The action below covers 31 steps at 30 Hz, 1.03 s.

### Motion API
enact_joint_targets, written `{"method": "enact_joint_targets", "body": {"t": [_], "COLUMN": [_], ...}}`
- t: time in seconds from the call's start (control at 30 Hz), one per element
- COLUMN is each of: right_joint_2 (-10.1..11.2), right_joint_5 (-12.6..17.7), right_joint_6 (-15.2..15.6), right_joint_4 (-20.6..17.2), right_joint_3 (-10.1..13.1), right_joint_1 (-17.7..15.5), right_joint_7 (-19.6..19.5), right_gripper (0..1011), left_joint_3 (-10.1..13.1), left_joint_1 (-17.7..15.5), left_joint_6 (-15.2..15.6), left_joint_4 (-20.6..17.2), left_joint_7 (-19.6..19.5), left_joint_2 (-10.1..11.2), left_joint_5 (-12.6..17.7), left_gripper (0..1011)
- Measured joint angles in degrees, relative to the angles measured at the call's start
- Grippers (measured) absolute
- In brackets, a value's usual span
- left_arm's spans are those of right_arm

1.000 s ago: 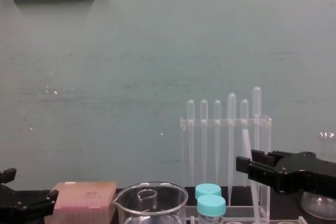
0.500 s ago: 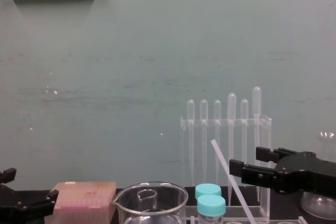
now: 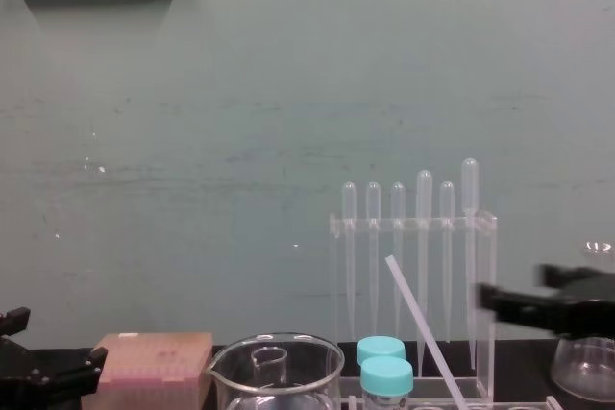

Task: Pick up the stirring rod with one hand, then place it down.

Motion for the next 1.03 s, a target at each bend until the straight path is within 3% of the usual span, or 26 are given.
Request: {"method": "enact_joint_targets", "body": {"t": [0.07,0.1,0.23,0.33,0.57,1.03], "right_joint_2": [-0.65,-1.49,-3.39,-4.12,-5.15,-5.05], "right_joint_5": [-1.53,-3.76,-8.75,-10.22,-11.17,-11.16], "right_joint_6": [0.13,0.15,1.1,2.05,2.7,2.7], "right_joint_4": [-0.2,-0.06,2.01,3.6,5.68,5.45], "right_joint_3": [1.5,2.9,5.26,6.21,6.99,6.97], "right_joint_1": [-1.05,-1.94,-3.05,-3.29,-3.08,-3.15], "right_joint_7": [-4.74,-10.04,-20.9,-23.91,-24.74,-24.81], "right_gripper": [1003,1003,1003,1003,1003,1003], "left_joint_3": [0.0,0.0,0.0,0.0,0.0,0.0], "left_joint_1": [0.0,0.0,0.0,0.0,0.0,0.0], "left_joint_6": [0.0,0.0,0.0,0.0,0.0,0.0], "left_joint_4": [0.0,0.0,0.0,0.0,0.0,0.0], "left_joint_7": [0.0,0.0,0.0,0.0,0.0,0.0], "left_joint_2": [0.0,0.0,0.0,0.0,0.0,0.0], "left_joint_5": [0.0,0.0,0.0,0.0,0.0,0.0], "left_gripper": [1000,1000,1000,1000,1000,1000]}}
